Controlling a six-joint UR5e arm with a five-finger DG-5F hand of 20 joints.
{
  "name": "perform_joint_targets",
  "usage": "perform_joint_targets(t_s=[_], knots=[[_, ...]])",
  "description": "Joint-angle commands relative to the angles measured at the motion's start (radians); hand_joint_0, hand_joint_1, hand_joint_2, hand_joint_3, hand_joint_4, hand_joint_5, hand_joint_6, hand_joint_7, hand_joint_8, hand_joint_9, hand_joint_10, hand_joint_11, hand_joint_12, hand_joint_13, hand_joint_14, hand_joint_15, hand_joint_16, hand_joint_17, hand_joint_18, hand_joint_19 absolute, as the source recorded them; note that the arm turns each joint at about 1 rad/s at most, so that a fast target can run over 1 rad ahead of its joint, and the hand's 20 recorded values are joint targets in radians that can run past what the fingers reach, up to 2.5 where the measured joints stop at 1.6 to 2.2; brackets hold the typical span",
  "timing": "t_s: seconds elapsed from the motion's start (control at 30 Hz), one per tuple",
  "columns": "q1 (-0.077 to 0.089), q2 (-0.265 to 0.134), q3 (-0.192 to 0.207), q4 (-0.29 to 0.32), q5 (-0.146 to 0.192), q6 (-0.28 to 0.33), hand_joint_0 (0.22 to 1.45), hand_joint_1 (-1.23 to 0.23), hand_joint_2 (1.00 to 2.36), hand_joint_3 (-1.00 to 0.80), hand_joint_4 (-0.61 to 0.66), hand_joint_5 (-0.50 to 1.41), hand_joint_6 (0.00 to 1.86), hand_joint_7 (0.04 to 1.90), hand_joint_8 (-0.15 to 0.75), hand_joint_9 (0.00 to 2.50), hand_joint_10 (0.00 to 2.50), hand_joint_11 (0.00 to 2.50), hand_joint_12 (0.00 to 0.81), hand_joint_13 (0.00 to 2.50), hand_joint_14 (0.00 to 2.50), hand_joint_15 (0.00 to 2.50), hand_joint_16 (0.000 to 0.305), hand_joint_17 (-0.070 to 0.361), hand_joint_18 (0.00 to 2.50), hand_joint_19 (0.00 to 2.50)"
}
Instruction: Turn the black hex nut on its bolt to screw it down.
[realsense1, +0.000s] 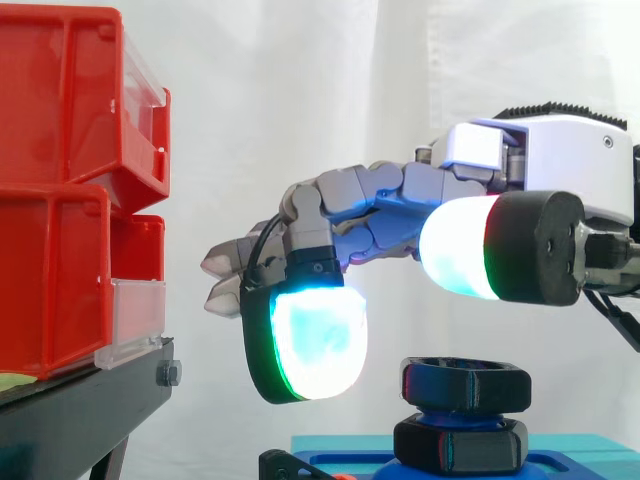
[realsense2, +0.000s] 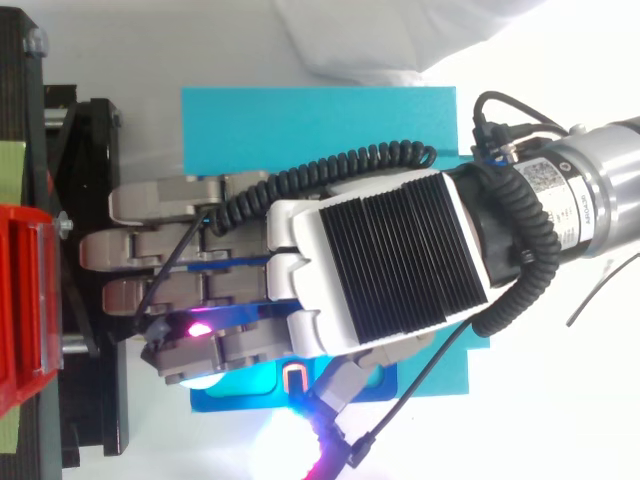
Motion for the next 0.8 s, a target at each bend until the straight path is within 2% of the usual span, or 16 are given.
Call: perform_joint_targets(t_s=[0.0, 0.43, 0.77], knots=[[0.001, 0.000, 0.003, -0.008, -0.001, 0.000, 0.47, -0.19, 1.00, -0.50, 0.14, -0.11, 0.56, 1.36, 0.220, 0.53, 0.00, 0.04, 0.277, 0.25, 0.00, 0.00, 0.049, 0.110, 0.04, 0.16], [-0.005, 0.000, 0.003, -0.039, -0.013, 0.000, 0.47, -0.20, 1.00, -0.50, 0.15, -0.10, 0.58, 1.33, 0.224, 0.54, 0.00, 0.05, 0.278, 0.26, 0.00, 0.00, 0.049, 0.110, 0.05, 0.17], [-0.007, -0.002, 0.002, -0.050, -0.018, -0.002, 0.47, -0.20, 1.00, -0.50, 0.16, -0.11, 0.67, 1.23, 0.230, 0.56, 0.00, 0.05, 0.277, 0.26, 0.00, 0.00, 0.049, 0.110, 0.05, 0.16]])
